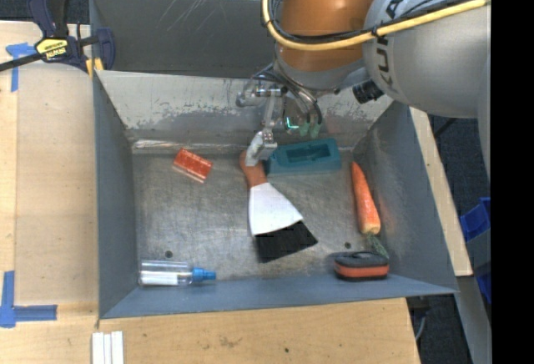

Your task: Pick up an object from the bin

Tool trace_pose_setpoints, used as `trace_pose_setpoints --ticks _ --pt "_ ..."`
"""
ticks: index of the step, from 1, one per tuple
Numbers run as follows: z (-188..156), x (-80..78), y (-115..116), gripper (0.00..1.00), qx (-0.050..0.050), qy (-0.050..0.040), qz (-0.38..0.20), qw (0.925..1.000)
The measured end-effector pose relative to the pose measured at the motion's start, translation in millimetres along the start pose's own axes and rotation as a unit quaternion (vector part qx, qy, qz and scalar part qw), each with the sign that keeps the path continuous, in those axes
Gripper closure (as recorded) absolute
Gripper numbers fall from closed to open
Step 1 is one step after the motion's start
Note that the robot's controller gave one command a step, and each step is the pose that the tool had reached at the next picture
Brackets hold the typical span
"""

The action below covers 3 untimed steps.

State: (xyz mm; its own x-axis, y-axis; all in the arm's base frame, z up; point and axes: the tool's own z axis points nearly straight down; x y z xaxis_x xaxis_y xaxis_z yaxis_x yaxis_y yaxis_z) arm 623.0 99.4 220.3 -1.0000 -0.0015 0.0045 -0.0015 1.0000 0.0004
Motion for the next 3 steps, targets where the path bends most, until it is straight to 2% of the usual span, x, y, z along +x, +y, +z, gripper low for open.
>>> trace_pose_setpoints --ticks 1,2,3 --pt "-4.5 -1.7 -0.5 0.0 0.0 -0.0041 0.001 1.0" --pt "66.4 -3.2 30.5 0.0 0.0 -0.0062 -0.038 0.9993" --pt "76.1 2.4 58.1 0.0 0.0 -0.0013 -0.023 0.9997"
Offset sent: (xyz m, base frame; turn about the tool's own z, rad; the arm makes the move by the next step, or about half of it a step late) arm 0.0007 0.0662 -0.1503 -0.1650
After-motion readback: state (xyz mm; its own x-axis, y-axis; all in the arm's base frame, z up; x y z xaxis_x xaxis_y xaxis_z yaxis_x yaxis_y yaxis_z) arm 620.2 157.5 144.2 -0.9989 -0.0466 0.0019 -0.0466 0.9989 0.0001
